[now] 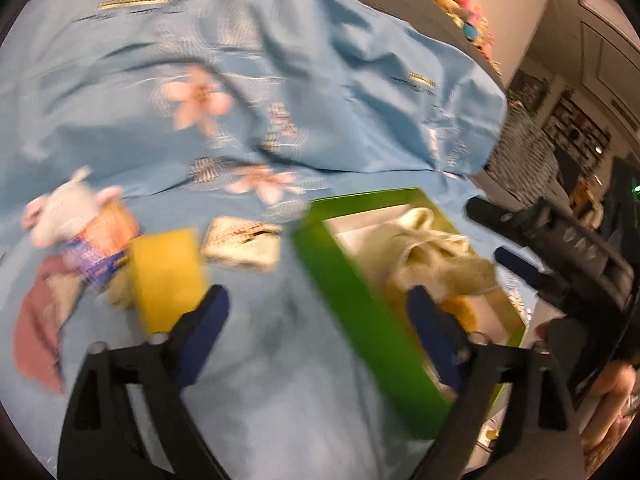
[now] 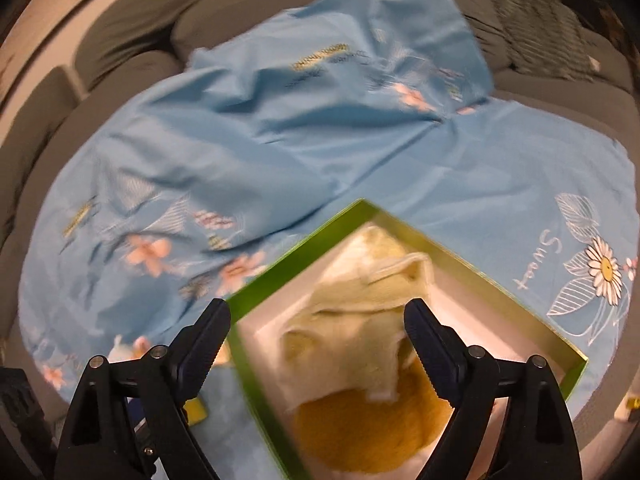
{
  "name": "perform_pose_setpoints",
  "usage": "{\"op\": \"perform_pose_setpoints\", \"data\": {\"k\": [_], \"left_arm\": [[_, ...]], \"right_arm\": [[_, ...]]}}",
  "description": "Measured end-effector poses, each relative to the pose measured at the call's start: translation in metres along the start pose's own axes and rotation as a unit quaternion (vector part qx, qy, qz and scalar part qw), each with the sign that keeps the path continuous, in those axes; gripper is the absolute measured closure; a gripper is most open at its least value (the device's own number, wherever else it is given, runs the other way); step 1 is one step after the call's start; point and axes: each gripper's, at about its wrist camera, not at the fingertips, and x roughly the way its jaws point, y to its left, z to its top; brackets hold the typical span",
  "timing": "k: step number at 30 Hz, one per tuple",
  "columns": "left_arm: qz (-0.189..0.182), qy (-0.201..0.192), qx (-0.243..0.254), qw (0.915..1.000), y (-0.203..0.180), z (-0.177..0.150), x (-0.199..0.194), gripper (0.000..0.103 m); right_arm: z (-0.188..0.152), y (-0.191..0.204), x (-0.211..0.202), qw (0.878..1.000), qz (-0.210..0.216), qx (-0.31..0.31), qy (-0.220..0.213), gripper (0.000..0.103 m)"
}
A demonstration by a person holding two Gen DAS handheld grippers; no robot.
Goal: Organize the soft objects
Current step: 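Move the right gripper back to the pile toward the mauve cloth, then grasp the mauve cloth with the right gripper and lift it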
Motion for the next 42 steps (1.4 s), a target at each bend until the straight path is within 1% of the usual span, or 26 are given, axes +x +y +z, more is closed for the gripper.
{"op": "perform_pose_setpoints", "data": {"k": [1, 4, 8, 9, 10, 13, 15, 16, 18, 20, 22, 23, 25, 28, 29, 31, 33, 35, 37, 38, 40, 41, 42], "left_arm": [[0.014, -0.008, -0.006, 0.9998, 0.012, -0.007, -0.010, 0.005], [0.045, -0.023, -0.027, 0.9984, 0.037, -0.022, -0.033, 0.003], [0.077, -0.029, -0.051, 0.9953, 0.077, -0.043, -0.064, 0.003], [0.092, -0.030, -0.056, 0.9938, 0.088, -0.049, -0.073, 0.003], [0.114, -0.031, -0.063, 0.9910, 0.101, -0.057, -0.083, 0.003], [0.158, -0.027, -0.090, 0.9829, 0.139, -0.081, -0.101, 0.002], [0.173, -0.022, -0.122, 0.9771, 0.163, -0.094, -0.107, 0.003], [0.181, -0.015, -0.152, 0.9715, 0.180, -0.101, -0.109, 0.003], [0.195, -0.011, -0.185, 0.9632, 0.198, -0.108, -0.114, 0.004], [0.202, -0.011, -0.198, 0.9592, 0.206, -0.111, -0.118, 0.004], [0.200, -0.011, -0.206, 0.9579, 0.216, -0.115, -0.122, 0.004], [0.201, -0.012, -0.214, 0.9559, 0.221, -0.117, -0.126, 0.004], [0.203, -0.013, -0.224, 0.9532, 0.228, -0.120, -0.131, 0.004], [0.203, -0.020, -0.232, 0.9512, 0.234, -0.122, -0.137, 0.005], [0.202, -0.020, -0.235, 0.9504, 0.236, -0.123, -0.138, 0.006], [0.200, -0.019, -0.239, 0.9500, 0.241, -0.124, -0.139, 0.007], [0.203, -0.018, -0.246, 0.9478, 0.246, -0.126, -0.141, 0.008], [0.206, -0.018, -0.252, 0.9454, 0.252, -0.127, -0.143, 0.008], [0.210, -0.024, -0.263, 0.9415, 0.257, -0.128, -0.150, 0.008], [0.209, -0.026, -0.266, 0.9407, 0.260, -0.129, -0.152, 0.008], [0.204, -0.032, -0.269, 0.9408, 0.263, -0.129, -0.157, 0.008], [0.202, -0.034, -0.268, 0.9412, 0.265, -0.130, -0.160, 0.008], [0.204, -0.035, -0.268, 0.9409, 0.266, -0.130, -0.162, 0.008]], "right_arm": [[-0.003, 0.007, -0.004, 1.000, 0.008, -0.010, -0.002, 0.014], [-0.013, 0.029, -0.015, 0.999, 0.022, -0.038, -0.011, 0.012], [-0.031, 0.060, -0.021, 0.996, 0.041, -0.073, -0.010, 0.007], [-0.035, 0.067, -0.021, 0.996, 0.045, -0.080, -0.009, 0.007], [-0.041, 0.075, -0.022, 0.995, 0.050, -0.089, -0.006, 0.007], [-0.060, 0.102, -0.018, 0.989, 0.082, -0.122, 0.011, 0.007], [-0.075, 0.122, -0.013, 0.983, 0.106, -0.144, 0.031, 0.007], [-0.083, 0.130, -0.010, 0.981, 0.115, -0.154, 0.042, 0.007], [-0.099, 0.149, 0.000, 0.973, 0.134, -0.174, 0.074, 0.007], [-0.117, 0.167, 0.009, 0.965, 0.150, -0.187, 0.105, 0.007], [-0.132, 0.178, 0.017, 0.960, 0.161, -0.193, 0.124, 0.007], [-0.142, 0.186, 0.023, 0.957, 0.167, -0.196, 0.135, 0.007], [-0.159, 0.198, 0.031, 0.952, 0.166, -0.207, 0.150, 0.007], [-0.183, 0.218, 0.043, 0.944, 0.163, -0.232, 0.171, 0.010], [-0.189, 0.226, 0.047, 0.940, 0.165, -0.239, 0.177, 0.012], [-0.202, 0.241, 0.056, 0.936, 0.173, -0.244, 0.187, 0.013], [-0.211, 0.254, 0.067, 0.933, 0.177, -0.246, 0.196, 0.013], [-0.222, 0.269, 0.079, 0.930, 0.169, -0.257, 0.201, 0.014], [-0.229, 0.285, 0.089, 0.926, 0.156, -0.279, 0.200, 0.021], [-0.232, 0.295, 0.095, 0.924, 0.147, -0.296, 0.195, 0.025], [-0.238, 0.312, 0.111, 0.917, 0.121, -0.329, 0.192, 0.028], [-0.240, 0.318, 0.119, 0.916, 0.111, -0.335, 0.193, 0.034], [-0.242, 0.321, 0.128, 0.916, 0.105, -0.335, 0.195, 0.043]]}}
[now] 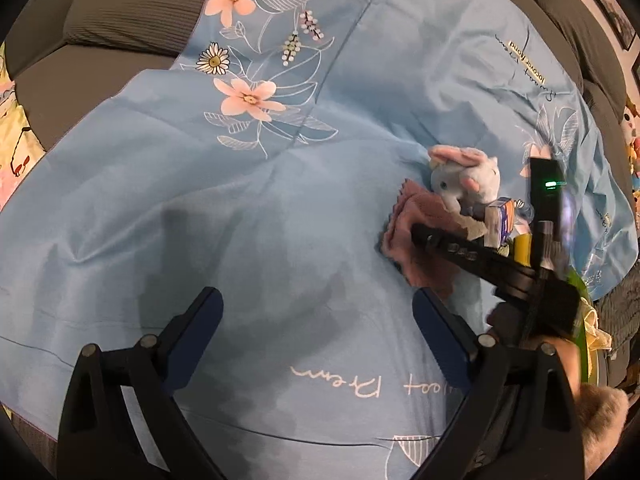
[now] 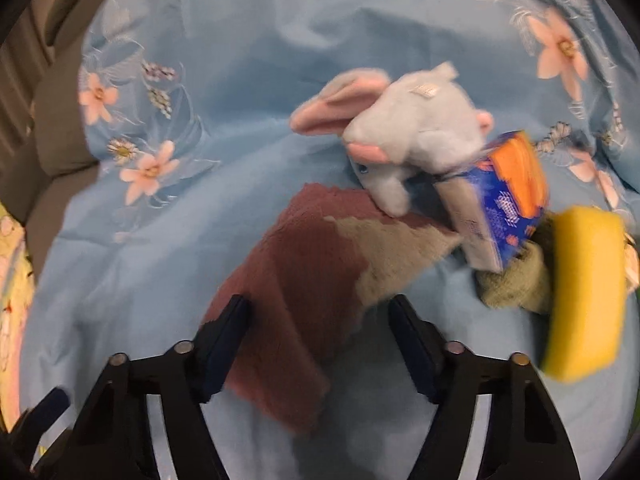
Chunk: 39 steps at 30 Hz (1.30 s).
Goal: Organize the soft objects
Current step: 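Grasp the mauve cloth with the right gripper and lift it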
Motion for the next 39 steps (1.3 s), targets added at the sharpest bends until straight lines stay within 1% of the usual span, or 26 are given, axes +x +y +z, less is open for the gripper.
{"op": "perform_pose_setpoints", "data": {"k": [1, 2, 3, 4, 5, 6, 8, 10, 14, 17, 19, 21, 23, 27, 28, 29, 30, 31, 32, 33, 34, 35, 36, 37, 39], "left_arm": [[0.003, -0.001, -0.002, 1.0000, 0.002, 0.001, -0.001, 0.008], [0.005, -0.002, -0.003, 1.0000, 0.005, 0.001, -0.001, 0.008], [0.006, -0.002, -0.003, 1.0000, 0.006, 0.001, -0.001, 0.008], [0.006, -0.001, -0.005, 1.0000, 0.008, 0.002, -0.001, 0.008], [0.005, 0.000, -0.006, 1.0000, 0.009, 0.002, -0.001, 0.008], [0.002, 0.001, -0.008, 1.0000, 0.010, 0.002, -0.001, 0.008], [-0.005, 0.000, -0.011, 0.9999, 0.011, 0.002, -0.004, 0.008], [-0.011, -0.004, -0.012, 0.9999, 0.011, 0.002, -0.007, 0.008], [-0.013, -0.007, -0.015, 0.9998, 0.011, 0.002, -0.011, 0.008], [-0.021, -0.001, -0.020, 0.9996, 0.009, -0.001, -0.011, 0.008], [-0.031, 0.003, -0.018, 0.9993, 0.005, -0.003, -0.012, 0.008], [-0.040, 0.007, -0.010, 0.9991, -0.002, -0.007, -0.012, 0.008], [-0.051, 0.015, 0.003, 0.9986, -0.012, -0.011, -0.011, 0.008], [-0.072, 0.040, 0.028, 0.9962, -0.030, -0.024, -0.005, 0.008], [-0.076, 0.045, 0.034, 0.9955, -0.034, -0.027, -0.004, 0.008], [-0.080, 0.048, 0.038, 0.9949, -0.037, -0.030, -0.004, 0.008], [-0.087, 0.053, 0.044, 0.9938, -0.041, -0.033, -0.003, 0.008], [-0.100, 0.062, 0.051, 0.9918, -0.047, -0.038, -0.001, 0.008], [-0.109, 0.069, 0.055, 0.9901, -0.050, -0.040, 0.000, 0.008], [-0.120, 0.077, 0.060, 0.9879, -0.056, -0.043, 0.002, 0.008], [-0.133, 0.086, 0.066, 0.9852, -0.064, -0.049, 0.005, 0.011], [-0.138, 0.093, 0.075, 0.9832, -0.070, -0.053, 0.007, 0.014], [-0.140, 0.099, 0.084, 0.9816, -0.076, -0.057, 0.009, 0.021], [-0.143, 0.110, 0.099, 0.9786, -0.085, -0.063, 0.013, 0.025], [-0.143, 0.119, 0.114, 0.9759, -0.096, -0.071, 0.017, 0.028]], "right_arm": [[0.002, 0.001, 0.008, 1.000, 0.000, 0.000, 0.006, 0.047], [0.002, 0.001, 0.015, 1.000, 0.000, -0.001, 0.013, 0.054], [0.002, 0.002, 0.016, 1.000, -0.006, -0.004, 0.005, 0.070], [0.002, 0.004, 0.015, 1.000, -0.009, -0.011, -0.003, 0.079], [0.002, 0.005, 0.014, 1.000, 0.002, -0.014, -0.001, 0.087], [0.002, 0.006, 0.012, 1.000, 0.021, -0.009, 0.004, 0.088], [0.002, 0.007, 0.004, 1.000, 0.021, -0.004, 0.002, 0.088], [0.001, 0.008, -0.011, 0.999, 0.046, 0.001, 0.001, 0.088], [-0.008, 0.006, -0.056, 0.997, 0.078, 0.002, -0.006, 0.088], [-0.023, 0.002, -0.094, 0.996, 0.089, -0.006, 0.000, 0.088], [-0.033, 0.001, -0.108, 0.995, 0.094, -0.013, 0.004, 0.088], [-0.045, -0.002, -0.116, 0.995, 0.096, -0.013, 0.012, 0.088], [-0.058, -0.009, -0.116, 0.995, 0.098, -0.005, 0.030, 0.088], [-0.083, -0.026, -0.096, 0.994, 0.079, 0.018, 0.074, 0.088], [-0.086, -0.033, -0.091, 0.993, 0.076, 0.032, 0.088, 0.087], [-0.088, -0.042, -0.085, 0.990, 0.072, 0.051, 0.106, 0.083], [-0.089, -0.051, -0.084, 0.989, 0.070, 0.065, 0.115, 0.075], [-0.089, -0.060, -0.084, 0.987, 0.069, 0.081, 0.121, 0.070], [-0.089, -0.069, -0.088, 0.986, 0.067, 0.092, 0.118, 0.057], [-0.088, -0.076, -0.092, 0.987, 0.064, 0.099, 0.109, 0.040], [-0.086, -0.083, -0.097, 0.988, 0.059, 0.103, 0.097, 0.034], [-0.083, -0.091, -0.106, 0.990, 0.046, 0.108, 0.078, 0.029], [-0.081, -0.097, -0.112, 0.991, 0.038, 0.112, 0.063, 0.029], [-0.078, -0.103, -0.118, 0.991, 0.031, 0.119, 0.045, 0.029], [-0.075, -0.113, -0.124, 0.991, 0.037, 0.130, 0.024, 0.029]]}}
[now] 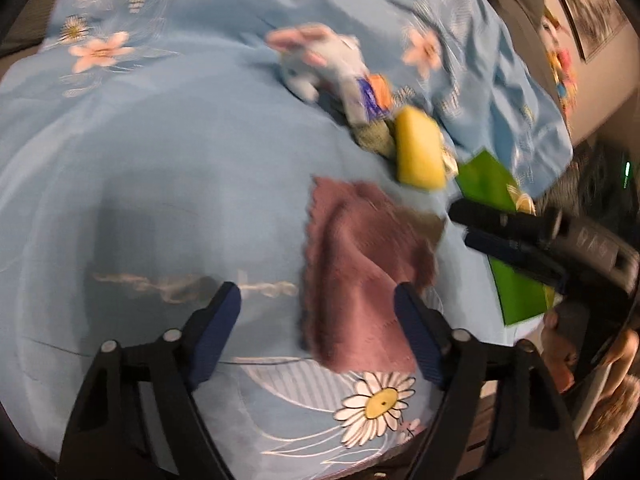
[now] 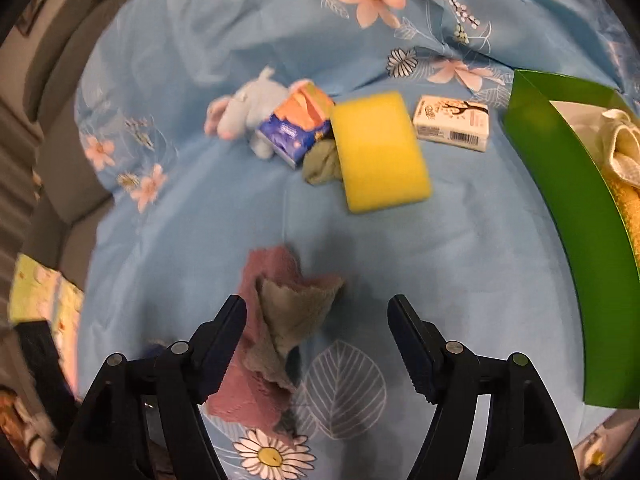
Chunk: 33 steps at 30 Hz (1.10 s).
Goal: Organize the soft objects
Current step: 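Grasp the mauve cloth with the right gripper and lift it, then carry the mauve cloth over the green box with the right gripper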
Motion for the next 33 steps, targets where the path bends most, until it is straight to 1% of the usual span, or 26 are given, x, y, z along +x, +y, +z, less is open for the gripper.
{"op": "perform_pose_setpoints", "data": {"k": [3, 4, 5, 7, 8, 9, 11, 12, 13, 14, 15, 16, 18, 19, 20, 21, 22, 24, 25, 27, 28, 30, 31, 33], "left_arm": [[0.004, 0.019, 0.002, 0.9998, -0.009, 0.000, 0.016, 0.030], [0.005, 0.026, -0.002, 0.9996, -0.009, 0.001, 0.021, 0.033], [0.007, 0.031, -0.006, 0.9995, -0.009, 0.001, 0.026, 0.034], [0.012, 0.021, -0.006, 0.9997, -0.010, 0.002, 0.029, 0.036], [0.012, 0.018, -0.006, 0.9997, -0.010, 0.003, 0.029, 0.042], [0.013, 0.017, -0.008, 0.9997, -0.010, 0.005, 0.032, 0.046], [0.013, 0.010, -0.009, 0.9998, -0.010, 0.006, 0.034, 0.060], [0.013, 0.008, -0.007, 0.9999, -0.011, 0.007, 0.036, 0.065], [0.009, 0.007, -0.007, 0.9999, -0.012, 0.007, 0.038, 0.071], [0.002, 0.006, -0.007, 1.0000, -0.012, 0.008, 0.039, 0.076], [0.000, 0.005, -0.005, 1.0000, -0.013, 0.009, 0.040, 0.078], [0.001, 0.003, -0.002, 1.0000, -0.015, 0.011, 0.040, 0.080], [0.008, -0.003, 0.011, 0.9999, -0.022, 0.015, 0.038, 0.087], [0.008, -0.006, 0.016, 0.9998, -0.026, 0.017, 0.037, 0.090], [0.004, -0.011, 0.020, 0.9997, -0.031, 0.021, 0.035, 0.090], [-0.001, -0.017, 0.023, 0.9996, -0.038, 0.024, 0.032, 0.090], [-0.003, -0.023, 0.030, 0.9993, -0.046, 0.026, 0.029, 0.090], [-0.003, -0.042, 0.059, 0.9974, -0.068, 0.033, 0.021, 0.090], [-0.009, -0.047, 0.065, 0.9967, -0.077, 0.036, 0.017, 0.090], [-0.029, -0.056, 0.073, 0.9953, -0.094, 0.041, 0.012, 0.090], [-0.044, -0.068, 0.082, 0.9933, -0.107, 0.045, 0.008, 0.090], [-0.067, -0.089, 0.109, 0.9878, -0.135, 0.054, 0.002, 0.090], [-0.074, -0.097, 0.136, 0.9832, -0.155, 0.059, -0.001, 0.090], [-0.084, -0.112, 0.178, 0.9739, -0.191, 0.062, -0.002, 0.090]], "right_arm": [[0.003, -0.002, 0.005, 0.999, 0.044, 0.005, 0.010, 0.029], [0.004, 0.001, 0.010, 0.998, 0.057, 0.001, 0.017, 0.029], [0.005, 0.005, 0.015, 0.998, 0.061, -0.005, 0.021, 0.029], [0.008, 0.014, 0.024, 0.998, 0.053, -0.020, 0.023, 0.029], [0.009, 0.018, 0.027, 0.998, 0.047, -0.027, 0.020, 0.029], [0.011, 0.019, 0.031, 0.998, 0.043, -0.032, 0.017, 0.029], [0.012, 0.019, 0.039, 0.998, 0.045, -0.035, 0.017, 0.029], [0.012, 0.017, 0.045, 0.998, 0.048, -0.034, 0.021, 0.030], [0.013, 0.016, 0.051, 0.998, 0.050, -0.031, 0.026, 0.034], [0.012, 0.015, 0.059, 0.998, 0.053, -0.027, 0.035, 0.049], [0.011, 0.014, 0.066, 0.997, 0.061, -0.023, 0.047, 0.062], [0.008, 0.013, 0.072, 0.995, 0.074, -0.017, 0.060, 0.065], [0.005, 0.014, 0.071, 0.996, 0.070, -0.025, 0.052, 0.083], [0.004, 0.015, 0.070, 0.995, 0.082, -0.028, 0.057, 0.084], [0.003, 0.014, 0.069, 0.992, 0.106, -0.021, 0.067, 0.084], [0.001, 0.012, 0.066, 0.990, 0.120, -0.014, 0.070, 0.084], [0.001, 0.012, 0.059, 0.990, 0.127, -0.011, 0.060, 0.084], [0.003, 0.014, 0.042, 0.993, 0.114, -0.024, 0.030, 0.083], [0.004, 0.013, 0.029, 0.993, 0.111, -0.030, 0.010, 0.083], [0.006, 0.009, 0.007, 0.993, 0.112, -0.027, -0.021, 0.083], [0.006, 0.005, -0.006, 0.993, 0.107, -0.023, -0.036, 0.083], [0.007, -0.002, -0.036, 0.993, 0.090, -0.009, -0.071, 0.083], [0.009, -0.007, -0.051, 0.992, 0.088, -0.002, -0.091, 0.083], [0.009, -0.018, -0.084, 0.985, 0.078, 0.005, -0.151, 0.083]]}}
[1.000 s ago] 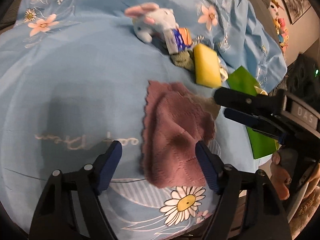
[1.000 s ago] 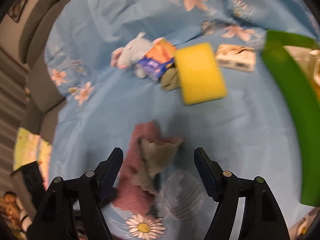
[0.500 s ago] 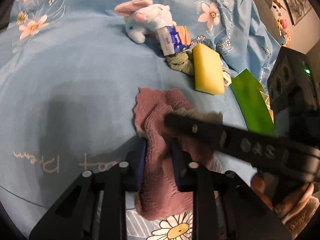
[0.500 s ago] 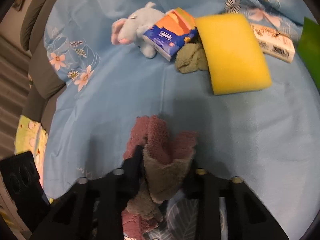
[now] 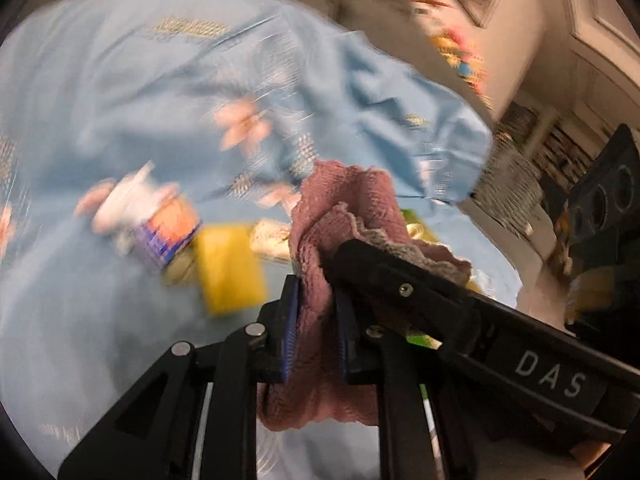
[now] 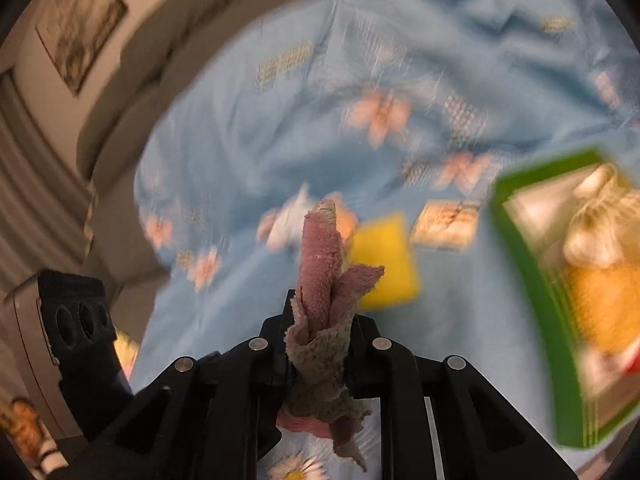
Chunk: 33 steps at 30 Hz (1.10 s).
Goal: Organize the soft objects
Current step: 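Carry the mauve cloth over the green box with the right gripper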
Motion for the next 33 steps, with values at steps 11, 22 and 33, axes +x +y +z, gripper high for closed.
{"op": "perform_pose_setpoints", "data": {"k": [11, 22, 33], "left_arm": [[-0.051, 0.055, 0.073, 0.9945, -0.098, 0.012, 0.091, 0.090], [-0.103, 0.140, 0.060, 0.9829, -0.145, -0.006, 0.159, 0.090], [-0.082, 0.197, 0.059, 0.9752, -0.145, -0.020, 0.196, 0.088]], "right_arm": [[0.027, -0.103, -0.096, 0.984, -0.055, 0.106, -0.132, 0.083], [0.018, -0.198, -0.110, 0.959, -0.146, 0.211, -0.118, 0.083], [0.009, -0.251, -0.102, 0.937, -0.218, 0.262, -0.078, 0.083]]}}
